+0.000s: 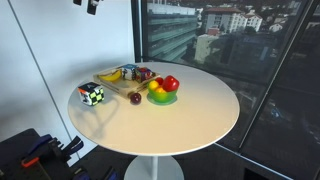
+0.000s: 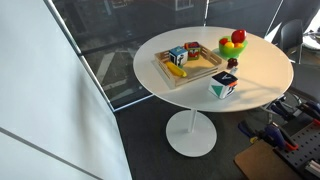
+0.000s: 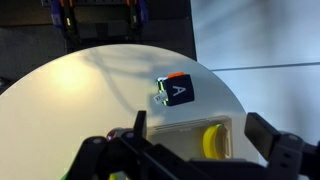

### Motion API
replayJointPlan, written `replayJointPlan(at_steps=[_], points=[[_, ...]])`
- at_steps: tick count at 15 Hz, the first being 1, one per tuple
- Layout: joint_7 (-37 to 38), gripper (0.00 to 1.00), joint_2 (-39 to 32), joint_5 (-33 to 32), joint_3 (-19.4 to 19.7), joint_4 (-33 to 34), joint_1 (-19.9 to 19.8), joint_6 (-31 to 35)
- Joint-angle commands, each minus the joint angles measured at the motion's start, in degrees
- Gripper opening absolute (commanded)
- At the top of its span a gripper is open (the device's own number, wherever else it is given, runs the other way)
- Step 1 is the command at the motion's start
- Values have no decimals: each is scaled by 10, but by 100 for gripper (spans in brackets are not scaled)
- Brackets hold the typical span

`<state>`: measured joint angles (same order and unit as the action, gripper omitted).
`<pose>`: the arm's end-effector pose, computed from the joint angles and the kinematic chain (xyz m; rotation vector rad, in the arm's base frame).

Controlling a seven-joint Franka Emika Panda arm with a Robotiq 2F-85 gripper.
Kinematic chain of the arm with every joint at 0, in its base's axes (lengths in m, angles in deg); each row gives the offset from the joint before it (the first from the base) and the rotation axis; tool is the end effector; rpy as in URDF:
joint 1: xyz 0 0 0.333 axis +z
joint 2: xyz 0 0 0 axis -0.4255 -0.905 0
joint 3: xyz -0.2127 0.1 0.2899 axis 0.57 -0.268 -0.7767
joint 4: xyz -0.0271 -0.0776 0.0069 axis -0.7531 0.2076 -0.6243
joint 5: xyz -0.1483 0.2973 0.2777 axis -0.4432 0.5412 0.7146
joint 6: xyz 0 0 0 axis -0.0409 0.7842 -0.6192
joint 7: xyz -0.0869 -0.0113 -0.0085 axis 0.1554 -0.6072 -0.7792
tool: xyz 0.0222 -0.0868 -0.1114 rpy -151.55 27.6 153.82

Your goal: Pick up the brown plum toy from the table and put it in the green bowl

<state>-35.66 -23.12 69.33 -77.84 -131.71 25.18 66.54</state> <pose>0.4619 -0.0019 0.5816 -2.8314 0.1875 0.3501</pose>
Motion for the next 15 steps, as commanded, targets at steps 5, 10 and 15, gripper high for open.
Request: replayJointPlan(at_steps=[5, 10, 15], points=[[16, 100, -45, -10, -16, 4, -9, 28], [45, 100, -77, -26, -32, 4, -4, 80], [87, 100, -117, -47, -48, 5, 1, 122]])
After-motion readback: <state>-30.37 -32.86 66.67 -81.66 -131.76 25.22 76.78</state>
